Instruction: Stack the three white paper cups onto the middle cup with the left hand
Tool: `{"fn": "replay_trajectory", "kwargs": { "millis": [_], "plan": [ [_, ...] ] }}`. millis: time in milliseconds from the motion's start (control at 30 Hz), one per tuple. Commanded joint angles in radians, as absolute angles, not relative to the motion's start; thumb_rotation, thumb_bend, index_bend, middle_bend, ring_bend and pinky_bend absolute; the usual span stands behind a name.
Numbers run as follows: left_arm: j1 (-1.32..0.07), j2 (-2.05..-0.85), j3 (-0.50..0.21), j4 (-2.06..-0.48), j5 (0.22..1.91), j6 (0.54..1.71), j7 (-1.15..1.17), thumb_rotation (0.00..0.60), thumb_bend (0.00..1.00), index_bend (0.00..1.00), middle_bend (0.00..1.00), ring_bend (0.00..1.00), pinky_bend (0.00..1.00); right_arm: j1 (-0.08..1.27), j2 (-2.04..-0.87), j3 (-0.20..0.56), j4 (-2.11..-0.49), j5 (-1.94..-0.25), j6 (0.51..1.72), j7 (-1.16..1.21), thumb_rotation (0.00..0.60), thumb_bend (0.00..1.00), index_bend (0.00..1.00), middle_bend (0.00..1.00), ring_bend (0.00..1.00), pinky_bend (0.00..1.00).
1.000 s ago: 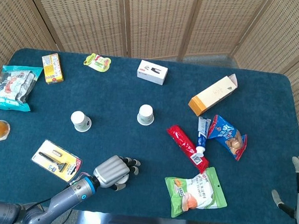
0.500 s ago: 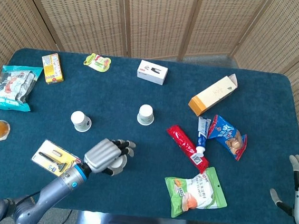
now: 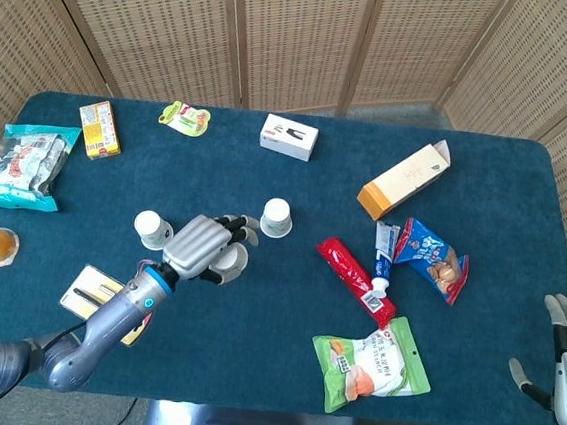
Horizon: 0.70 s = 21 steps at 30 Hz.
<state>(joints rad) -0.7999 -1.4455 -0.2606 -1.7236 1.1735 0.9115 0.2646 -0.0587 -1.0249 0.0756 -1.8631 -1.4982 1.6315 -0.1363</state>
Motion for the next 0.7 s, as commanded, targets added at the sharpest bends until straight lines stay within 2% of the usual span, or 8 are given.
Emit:
{"fn": "replay_trajectory", "kwargs": {
  "millis": [33, 700],
  "plan": [
    [-0.842, -1.473, -0.291, -1.67, 1.135, 0.884, 0.256, 0.6, 0.35, 0.33, 0.24, 0.29, 0.55, -0.062, -1.024, 0.075, -1.864, -1.495, 1.635, -0.137, 0.586, 0.28, 0.0, 0.08, 0.0, 0.33],
    [-1.074, -1.69, -0.395, -1.243, 1.054, 0.758, 0.127, 0.6, 0.35, 0.34, 0.24, 0.29, 0.53, -0.084, -1.001, 0.082, -1.89, -1.463, 1.652, -0.132, 0.589, 0.28, 0.0, 0.08, 0.0, 0.33]
  ]
}}
